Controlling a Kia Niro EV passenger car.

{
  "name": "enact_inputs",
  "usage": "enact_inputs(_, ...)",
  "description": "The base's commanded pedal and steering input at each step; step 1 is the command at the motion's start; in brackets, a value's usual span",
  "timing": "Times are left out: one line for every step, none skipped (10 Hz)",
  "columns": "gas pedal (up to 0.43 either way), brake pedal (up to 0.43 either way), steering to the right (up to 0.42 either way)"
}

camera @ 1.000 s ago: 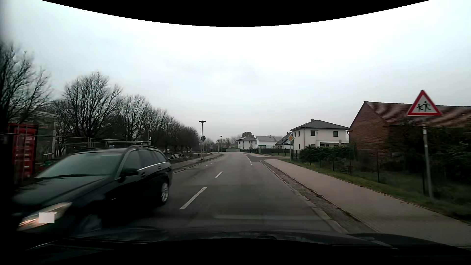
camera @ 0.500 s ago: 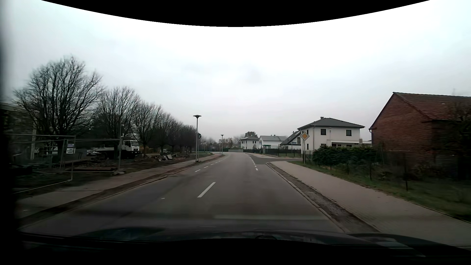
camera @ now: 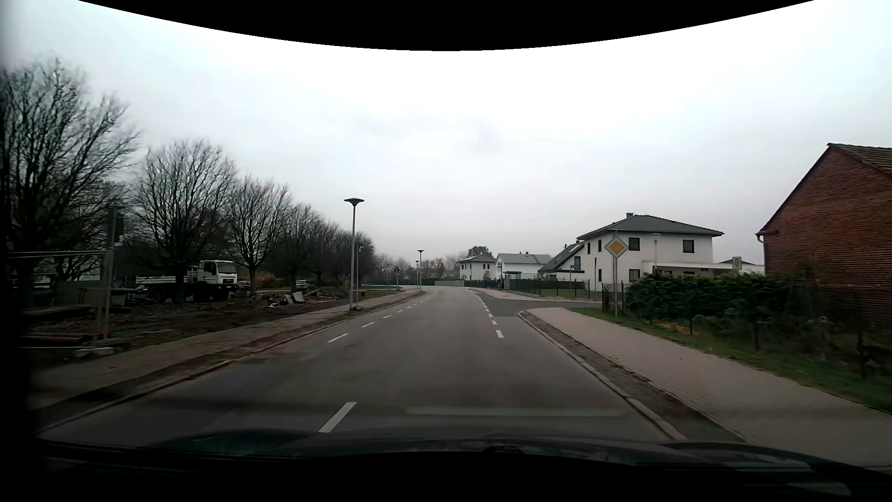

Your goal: Follow the waypoints while adhering to traffic rules and regulations

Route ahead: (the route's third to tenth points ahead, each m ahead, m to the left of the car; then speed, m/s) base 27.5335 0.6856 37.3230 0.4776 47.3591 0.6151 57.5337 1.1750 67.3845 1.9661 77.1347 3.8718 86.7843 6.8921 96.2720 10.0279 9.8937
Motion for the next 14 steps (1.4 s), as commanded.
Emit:
enact_inputs(0.197,0.000,-0.003)
enact_inputs(0.189,0.000,-0.003)
enact_inputs(0.189,0.000,-0.003)
enact_inputs(0.189,0.000,-0.003)
enact_inputs(0.177,0.000,-0.003)
enact_inputs(0.169,0.000,-0.003)
enact_inputs(0.169,0.000,-0.003)
enact_inputs(0.169,0.000,-0.003)
enact_inputs(0.157,0.000,-0.003)
enact_inputs(0.157,0.000,-0.003)
enact_inputs(0.157,0.000,-0.003)
enact_inputs(0.157,0.000,-0.003)
enact_inputs(0.157,0.000,-0.002)
enact_inputs(0.157,0.000,-0.001)
